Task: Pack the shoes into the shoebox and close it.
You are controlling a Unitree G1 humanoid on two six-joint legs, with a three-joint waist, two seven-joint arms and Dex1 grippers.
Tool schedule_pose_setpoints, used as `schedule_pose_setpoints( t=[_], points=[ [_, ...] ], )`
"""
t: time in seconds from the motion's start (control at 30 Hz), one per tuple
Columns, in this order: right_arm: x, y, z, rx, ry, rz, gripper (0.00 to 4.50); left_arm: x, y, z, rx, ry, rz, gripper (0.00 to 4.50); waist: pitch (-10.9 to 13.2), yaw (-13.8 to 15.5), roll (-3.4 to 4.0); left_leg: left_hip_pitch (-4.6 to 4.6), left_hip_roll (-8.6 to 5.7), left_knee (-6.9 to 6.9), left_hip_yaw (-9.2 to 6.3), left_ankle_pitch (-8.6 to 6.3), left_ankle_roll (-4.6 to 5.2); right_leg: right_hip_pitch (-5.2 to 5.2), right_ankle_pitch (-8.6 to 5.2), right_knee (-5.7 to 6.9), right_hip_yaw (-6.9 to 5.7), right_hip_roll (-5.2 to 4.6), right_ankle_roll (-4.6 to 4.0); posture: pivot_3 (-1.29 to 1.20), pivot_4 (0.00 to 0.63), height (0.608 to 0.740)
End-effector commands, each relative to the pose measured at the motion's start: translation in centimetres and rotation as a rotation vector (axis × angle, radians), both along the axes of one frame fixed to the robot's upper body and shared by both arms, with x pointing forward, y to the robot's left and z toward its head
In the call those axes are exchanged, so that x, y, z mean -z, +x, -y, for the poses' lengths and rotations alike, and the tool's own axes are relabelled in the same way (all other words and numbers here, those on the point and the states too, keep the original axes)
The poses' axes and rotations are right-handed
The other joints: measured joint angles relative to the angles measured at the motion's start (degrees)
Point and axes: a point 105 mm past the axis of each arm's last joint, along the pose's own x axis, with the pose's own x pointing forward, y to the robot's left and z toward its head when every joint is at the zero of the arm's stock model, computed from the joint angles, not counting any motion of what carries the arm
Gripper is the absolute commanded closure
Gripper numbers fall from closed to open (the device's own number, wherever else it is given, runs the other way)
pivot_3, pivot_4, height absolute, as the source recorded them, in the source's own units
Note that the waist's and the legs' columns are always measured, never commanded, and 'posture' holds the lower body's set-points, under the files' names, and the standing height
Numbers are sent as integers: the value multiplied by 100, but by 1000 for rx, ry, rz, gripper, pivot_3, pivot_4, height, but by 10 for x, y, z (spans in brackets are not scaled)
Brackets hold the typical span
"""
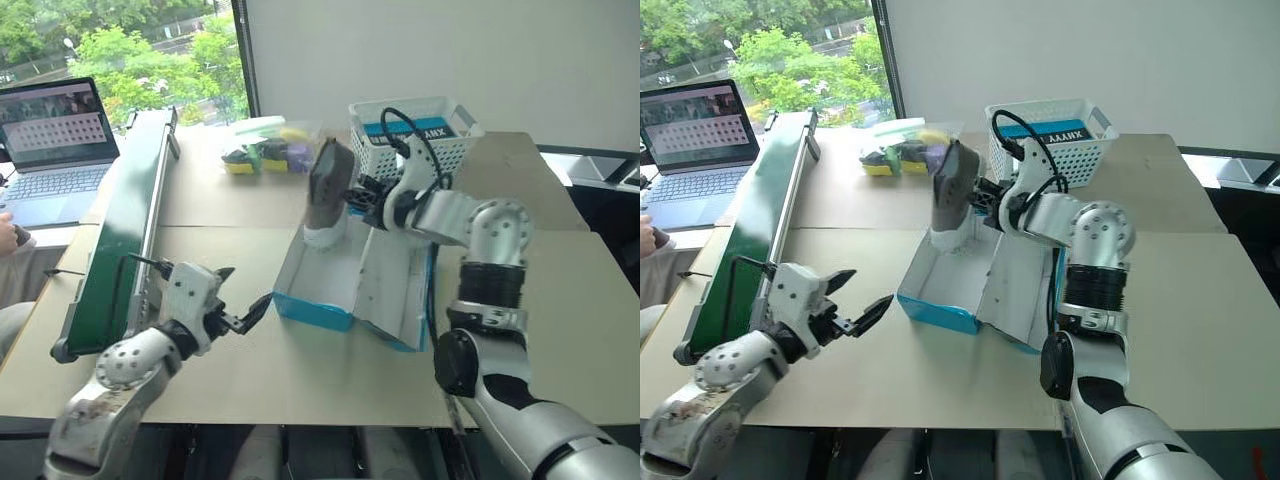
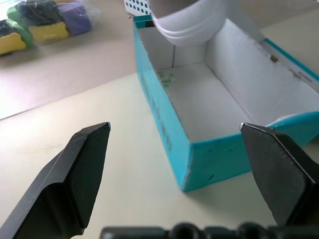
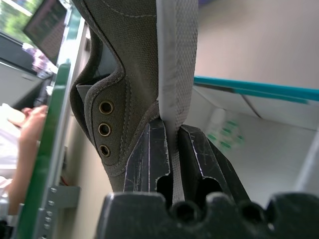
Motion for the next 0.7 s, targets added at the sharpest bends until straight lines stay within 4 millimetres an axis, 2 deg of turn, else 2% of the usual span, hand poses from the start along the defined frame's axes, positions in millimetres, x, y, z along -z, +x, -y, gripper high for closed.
schedule_pose_setpoints(
  t=[0.03,0.1,0.27,0.33,0.5,0.7],
  points=[
    [-11,-15,12,-1,-104,-8,4500,-11,-2,-2,61,35,47,34,0,-3,0,-6,1,0,0,0,0,-7,0,1,0,1,0,0,150,737],
    [-8,-17,12,11,-117,-26,4500,-10,-1,-1,76,50,45,34,1,-20,1,-7,1,-2,0,0,0,-13,0,4,0,2,-1,0,150,737],
    [29,-19,15,146,-144,-174,4500,-13,-1,5,141,89,72,34,0,-48,1,-6,3,-1,8,1,1,-18,0,18,8,4,-1,0,150,737],
    [37,-20,12,163,-142,-210,4500,-14,-2,4,164,105,76,34,1,-41,2,-5,4,-1,9,1,1,-19,0,20,9,5,-1,0,150,737],
    [46,-22,4,190,-139,-266,4500,-14,-2,1,205,132,77,34,2,-21,4,-5,2,0,11,1,1,-19,0,21,8,3,0,0,150,737],
    [49,-19,15,234,-232,-276,4500,-14,-3,6,227,134,82,34,2,-54,4,-4,2,-1,12,2,3,-22,0,25,10,4,0,0,150,737]
  ],
)
